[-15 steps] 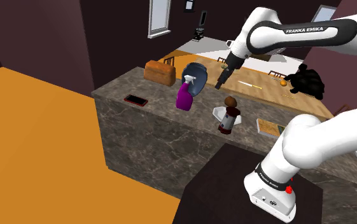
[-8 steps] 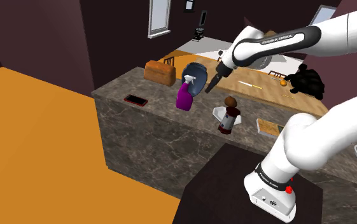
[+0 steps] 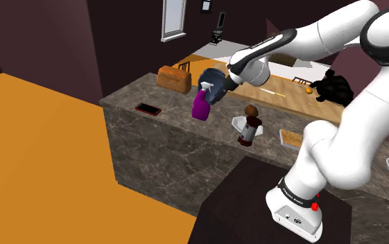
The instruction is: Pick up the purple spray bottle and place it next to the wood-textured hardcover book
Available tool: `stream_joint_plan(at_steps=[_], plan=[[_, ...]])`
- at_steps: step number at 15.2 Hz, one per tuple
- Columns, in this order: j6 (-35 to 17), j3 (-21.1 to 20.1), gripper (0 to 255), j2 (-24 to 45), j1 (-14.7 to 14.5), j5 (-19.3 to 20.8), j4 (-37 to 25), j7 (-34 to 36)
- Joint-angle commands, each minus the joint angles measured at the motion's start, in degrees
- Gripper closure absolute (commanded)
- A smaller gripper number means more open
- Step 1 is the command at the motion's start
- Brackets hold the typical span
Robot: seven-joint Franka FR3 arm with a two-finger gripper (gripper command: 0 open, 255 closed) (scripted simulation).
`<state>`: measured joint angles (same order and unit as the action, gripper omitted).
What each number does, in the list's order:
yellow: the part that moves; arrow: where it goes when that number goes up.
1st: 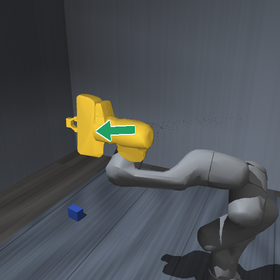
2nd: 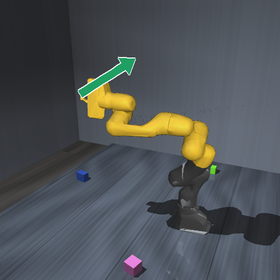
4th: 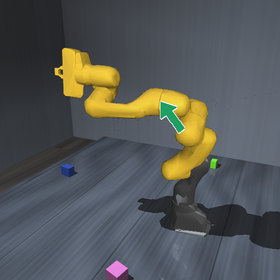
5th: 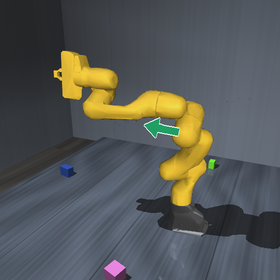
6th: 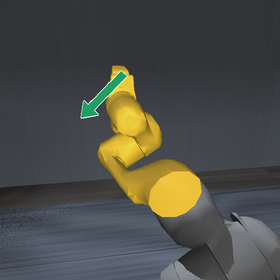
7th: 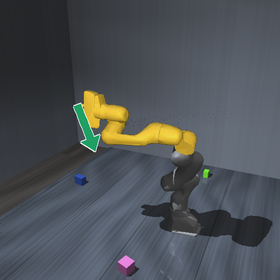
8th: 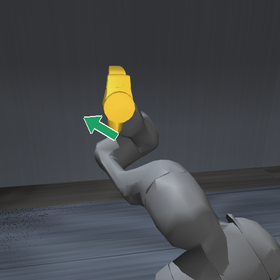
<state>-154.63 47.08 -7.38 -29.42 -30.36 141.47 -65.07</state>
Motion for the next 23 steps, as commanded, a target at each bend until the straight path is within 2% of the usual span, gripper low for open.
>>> stream_joint_plan(at_steps=[1,2,3,10,18,19,23], plan=[[1.2,5.3,0,7.6,-5.5,-17.1,-4.5,-15.0],[3.2,5.6,0,11.8,-5.5,-24.6,-7.0,-21.3],[3.4,4.1,0,12.2,-4.0,-25.3,-7.3,-21.9],[5.2,-0.1,0,21.1,-1.0,-37.4,-11.1,-29.3],[5.2,-0.2,0,21.1,-1.0,-37.3,-11.1,-29.3],[5.2,-0.2,255,21.1,-1.0,-37.3,-11.1,-29.3],[5.2,-0.2,255,21.1,-1.0,-37.3,-11.1,-29.3]])
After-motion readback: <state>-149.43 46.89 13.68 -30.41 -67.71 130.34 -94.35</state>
